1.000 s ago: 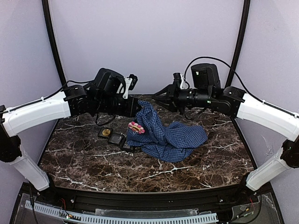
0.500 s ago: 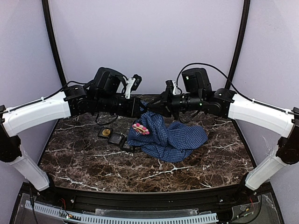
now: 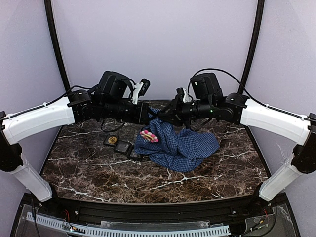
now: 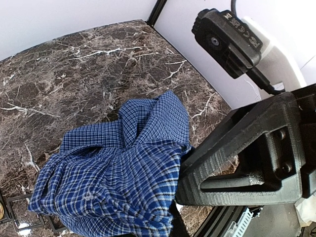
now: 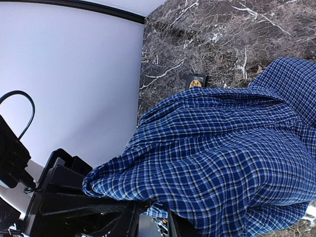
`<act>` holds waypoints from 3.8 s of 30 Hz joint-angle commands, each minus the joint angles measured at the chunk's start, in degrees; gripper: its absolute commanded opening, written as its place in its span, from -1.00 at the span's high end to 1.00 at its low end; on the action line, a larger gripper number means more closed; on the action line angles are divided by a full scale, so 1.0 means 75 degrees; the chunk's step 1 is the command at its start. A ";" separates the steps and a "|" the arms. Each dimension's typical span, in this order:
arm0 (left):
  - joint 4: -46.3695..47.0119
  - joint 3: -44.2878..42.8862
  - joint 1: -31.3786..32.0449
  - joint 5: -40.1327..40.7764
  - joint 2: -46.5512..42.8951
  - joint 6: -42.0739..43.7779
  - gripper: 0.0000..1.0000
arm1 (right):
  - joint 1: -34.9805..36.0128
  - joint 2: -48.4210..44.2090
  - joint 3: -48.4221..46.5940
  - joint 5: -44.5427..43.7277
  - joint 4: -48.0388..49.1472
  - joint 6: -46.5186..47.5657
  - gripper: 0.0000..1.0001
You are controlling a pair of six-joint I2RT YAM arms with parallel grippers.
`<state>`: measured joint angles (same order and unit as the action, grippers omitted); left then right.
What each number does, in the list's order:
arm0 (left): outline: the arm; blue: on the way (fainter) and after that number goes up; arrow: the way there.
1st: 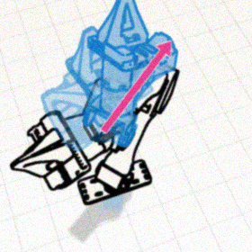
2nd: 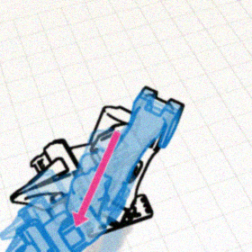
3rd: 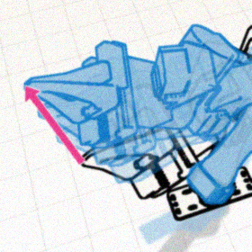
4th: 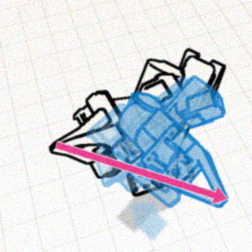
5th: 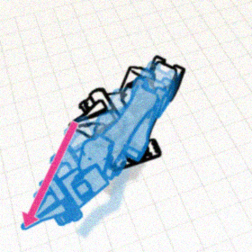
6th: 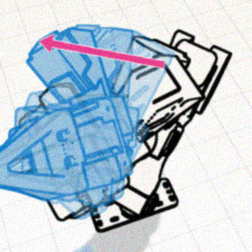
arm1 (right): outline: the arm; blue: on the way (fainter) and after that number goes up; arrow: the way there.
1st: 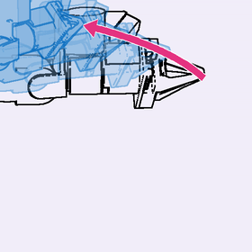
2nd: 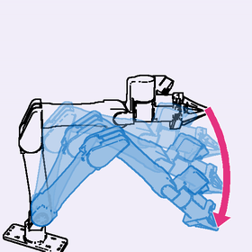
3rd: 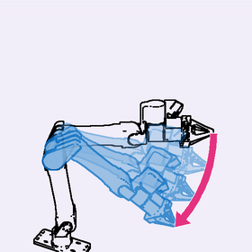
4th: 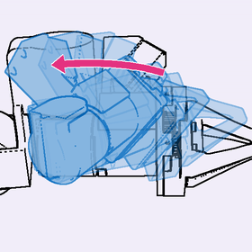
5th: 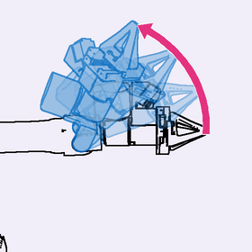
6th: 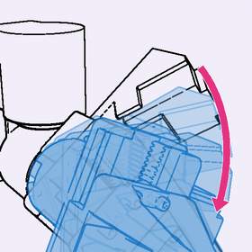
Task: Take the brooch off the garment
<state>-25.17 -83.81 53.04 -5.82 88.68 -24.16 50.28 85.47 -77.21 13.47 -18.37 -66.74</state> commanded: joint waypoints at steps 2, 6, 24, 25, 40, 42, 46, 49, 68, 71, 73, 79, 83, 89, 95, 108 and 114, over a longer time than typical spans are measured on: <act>0.0339 -0.0041 -0.0001 -0.0232 -0.0259 0.0093 0.98 | 0.0048 0.0195 -0.0279 -0.0127 0.0069 -0.0012 0.57; 0.0364 -0.0040 0.0016 -0.0289 -0.0257 0.0104 0.98 | 0.0052 0.0263 -0.0346 -0.0097 0.0176 -0.0036 0.56; 0.0714 0.0084 0.0012 -0.0498 -0.0328 0.0033 0.98 | 0.0029 0.0386 -0.0299 -0.0085 0.0499 -0.0232 0.63; 0.0759 0.0092 0.0015 -0.0505 -0.0334 0.0025 0.98 | 0.0028 0.0401 -0.0308 -0.0075 0.0523 -0.0230 0.64; 0.1128 0.0136 0.0012 -0.0712 -0.0337 -0.0059 0.98 | 0.0030 0.0612 -0.0351 -0.0013 0.0911 -0.0347 0.77; 0.1207 0.0181 0.0013 -0.0829 -0.0338 -0.0043 0.98 | 0.0038 0.0653 -0.0395 -0.0001 0.0940 -0.0342 0.76; 0.1588 0.0361 0.0008 -0.1186 -0.0408 0.0031 0.98 | 0.0030 0.0759 -0.0494 0.0059 0.1009 -0.0335 0.66; 0.1832 0.0443 0.0010 -0.1502 -0.0434 0.0107 0.98 | 0.0024 0.0845 -0.0536 0.0161 0.1100 -0.0345 0.65; 0.0921 0.0315 0.0007 -0.0120 -0.0490 -0.0087 0.98 | -0.0013 0.0600 -0.0219 -0.0157 0.1099 -0.0476 1.00; 0.0262 0.0171 0.0013 0.0604 -0.0414 -0.0314 0.98 | -0.0021 0.0416 -0.0071 -0.0425 0.1042 -0.0525 1.00; -0.0010 0.0080 0.0015 0.1001 -0.0354 -0.0440 0.98 | -0.0025 0.0293 0.0017 -0.0601 0.1000 -0.0565 1.00; -0.0526 -0.0192 0.0015 0.1429 -0.0180 -0.0622 0.99 | -0.0045 0.0049 0.0185 -0.0900 0.0951 -0.0639 1.00; -0.0777 -0.0324 0.0018 0.1596 -0.0063 -0.0703 0.98 | -0.0052 -0.0024 0.0270 -0.0977 0.0937 -0.0706 1.00; -0.1031 -0.0447 0.0012 0.1771 0.0040 -0.0649 0.98 | -0.0070 -0.0201 0.0397 -0.1228 0.0822 -0.0754 1.00; -0.1325 -0.0455 0.0015 0.2118 0.0068 -0.0381 0.98 | -0.0112 -0.0327 0.0509 -0.1358 0.0737 -0.0782 1.00; -0.1824 -0.0610 0.0018 0.2959 0.0191 0.0547 0.98 | -0.0118 -0.0287 0.0344 -0.1681 0.0268 -0.0478 1.00; -0.1626 -0.0494 0.0018 0.2789 0.0138 0.0532 0.98 | -0.0127 -0.0247 0.0285 -0.1723 0.0213 -0.0346 1.00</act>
<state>-30.04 -87.81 55.31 7.03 91.09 -20.84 50.65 85.60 -74.35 6.79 -11.66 -70.94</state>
